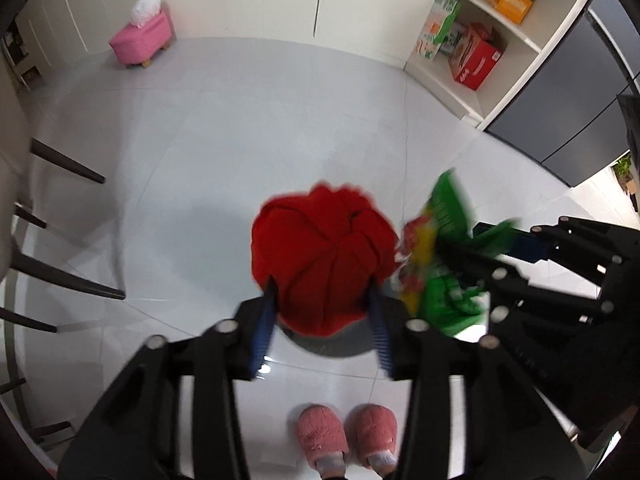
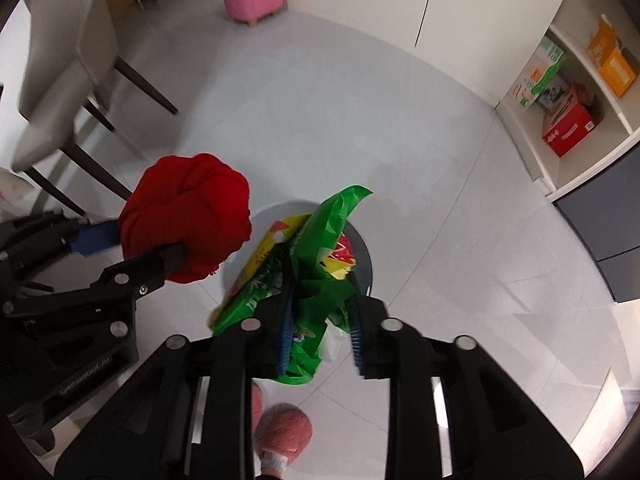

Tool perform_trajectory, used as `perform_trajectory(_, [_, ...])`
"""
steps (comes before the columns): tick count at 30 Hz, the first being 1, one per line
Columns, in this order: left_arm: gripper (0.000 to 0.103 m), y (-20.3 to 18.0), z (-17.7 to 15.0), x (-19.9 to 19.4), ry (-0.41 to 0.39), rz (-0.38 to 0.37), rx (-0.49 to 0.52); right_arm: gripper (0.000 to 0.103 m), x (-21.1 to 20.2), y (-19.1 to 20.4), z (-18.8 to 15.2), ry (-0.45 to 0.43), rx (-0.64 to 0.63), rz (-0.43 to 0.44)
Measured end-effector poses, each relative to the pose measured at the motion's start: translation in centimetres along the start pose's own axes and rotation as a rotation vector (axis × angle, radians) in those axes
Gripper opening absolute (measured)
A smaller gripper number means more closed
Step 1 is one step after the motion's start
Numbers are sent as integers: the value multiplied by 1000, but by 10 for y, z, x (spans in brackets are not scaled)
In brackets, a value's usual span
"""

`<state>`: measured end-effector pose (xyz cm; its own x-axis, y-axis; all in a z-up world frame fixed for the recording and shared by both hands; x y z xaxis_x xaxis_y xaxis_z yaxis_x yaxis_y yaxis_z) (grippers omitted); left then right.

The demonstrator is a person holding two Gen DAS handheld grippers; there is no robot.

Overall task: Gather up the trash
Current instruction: 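Carry the red hat and green snack bag with both tools over the grey bin, then open both tools to drop the hat and snack bag into the bin, then move both open tools back toward the table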

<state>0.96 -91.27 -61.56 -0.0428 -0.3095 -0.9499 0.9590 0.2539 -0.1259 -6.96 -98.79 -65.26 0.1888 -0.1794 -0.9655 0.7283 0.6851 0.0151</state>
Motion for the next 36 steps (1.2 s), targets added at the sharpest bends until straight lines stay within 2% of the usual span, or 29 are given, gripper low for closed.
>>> perform_trajectory(4, [55,2,5,18,14,11,10,47,16,-5,-4,14,21,-8])
perform_trajectory(9, [55,5,4,7,38,35,2,47,-4,-4,-8,20,25,-2])
perform_trajectory(14, [55,10,2,-33,37,66,-4,47,-41,-5,-1,-4,7,4])
perform_trajectory(18, [56,20,-2,-84,6,90,-32,47,-94,5,5,-38,-27,7])
perform_trajectory(26, [64,38,-28,-215,-60,174,-185,47,-223,53,14,-129,-136,29])
perform_trajectory(32, [72,62,-74,-309,-128,224,-354,50,-307,116,10,-199,-308,76])
perform_trajectory(36, [74,84,-116,-361,-169,281,-471,51,-352,168,-1,-257,-451,124])
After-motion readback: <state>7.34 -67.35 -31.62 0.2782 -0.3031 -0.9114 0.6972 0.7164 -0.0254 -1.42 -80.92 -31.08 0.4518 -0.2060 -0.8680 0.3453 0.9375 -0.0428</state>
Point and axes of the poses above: each gripper's, at about its wrist camera, not at the fingertips, and x roughly the way its jaws point, y to its left, z to its top, the point moved 9 cm from there along x, roughly the way its jaws point, and after that the axes turned 4 degrees about y, right-handed, at the moved point
